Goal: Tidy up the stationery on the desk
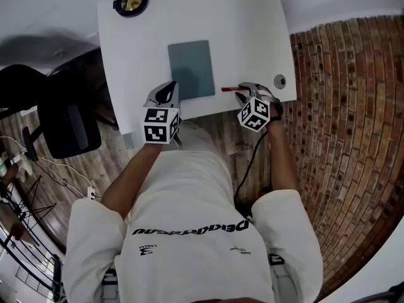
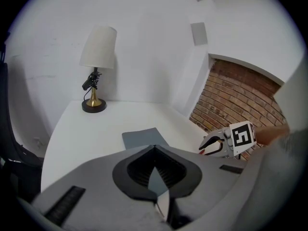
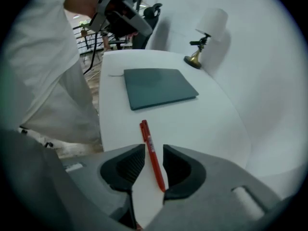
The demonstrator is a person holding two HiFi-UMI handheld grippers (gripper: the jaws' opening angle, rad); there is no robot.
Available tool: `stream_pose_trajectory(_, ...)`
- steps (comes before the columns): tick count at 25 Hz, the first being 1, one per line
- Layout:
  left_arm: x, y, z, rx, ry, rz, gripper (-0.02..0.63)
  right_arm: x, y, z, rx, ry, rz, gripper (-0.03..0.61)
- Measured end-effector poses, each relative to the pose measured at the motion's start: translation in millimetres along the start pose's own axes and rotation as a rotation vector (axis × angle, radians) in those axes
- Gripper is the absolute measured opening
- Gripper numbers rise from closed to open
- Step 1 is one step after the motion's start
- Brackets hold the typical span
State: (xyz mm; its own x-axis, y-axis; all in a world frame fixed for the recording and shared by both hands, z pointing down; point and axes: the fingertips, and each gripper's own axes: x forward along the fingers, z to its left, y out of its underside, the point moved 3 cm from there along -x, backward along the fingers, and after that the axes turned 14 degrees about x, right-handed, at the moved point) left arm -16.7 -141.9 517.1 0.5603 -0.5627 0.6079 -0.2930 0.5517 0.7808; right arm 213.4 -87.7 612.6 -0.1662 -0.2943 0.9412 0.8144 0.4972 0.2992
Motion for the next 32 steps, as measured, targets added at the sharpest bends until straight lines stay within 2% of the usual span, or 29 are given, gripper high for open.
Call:
stream_pose_trajectory(8, -22.3, 1.8, -11.9, 0.015, 0.022, -0.017, -0.002, 16.3, 8.4, -1.6, -0.153, -0.086, 0.118, 0.103)
stream_pose_trajectory(16, -32.4, 1.8, -13.5, 0.018, 0.014, -0.033, -0.002, 27.4, 11.2, 2.1, -0.214, -0.159, 0.167, 0.062)
stream_pose_trajectory(19, -35.0, 1.5, -7.4, 0.012, 0.003, -0.037, -0.002, 27.3, 10.2, 2.0, -0.209, -0.169, 0.176, 0.052)
stream_pose_trajectory(23, -36.2, 1.2, -5.0, 0.014, -0.003, -0.036, -0.002, 22.3, 6.5, -2.1, -0.139, -0.173, 0.165, 0.051)
stream_pose_trajectory(28, -38.5, -3.9, -7.1, 0.032, -0.001, -0.044, -0.002, 6.3, -10.5, -12.1, 0.004, -0.166, 0.085, 0.051)
stream_pose_trajectory(32, -41.6, -11.3, -8.9, 0.056, -0.005, -0.056, -0.002, -0.6, -24.8, -25.4, 0.194, -0.175, 0.020, 0.051)
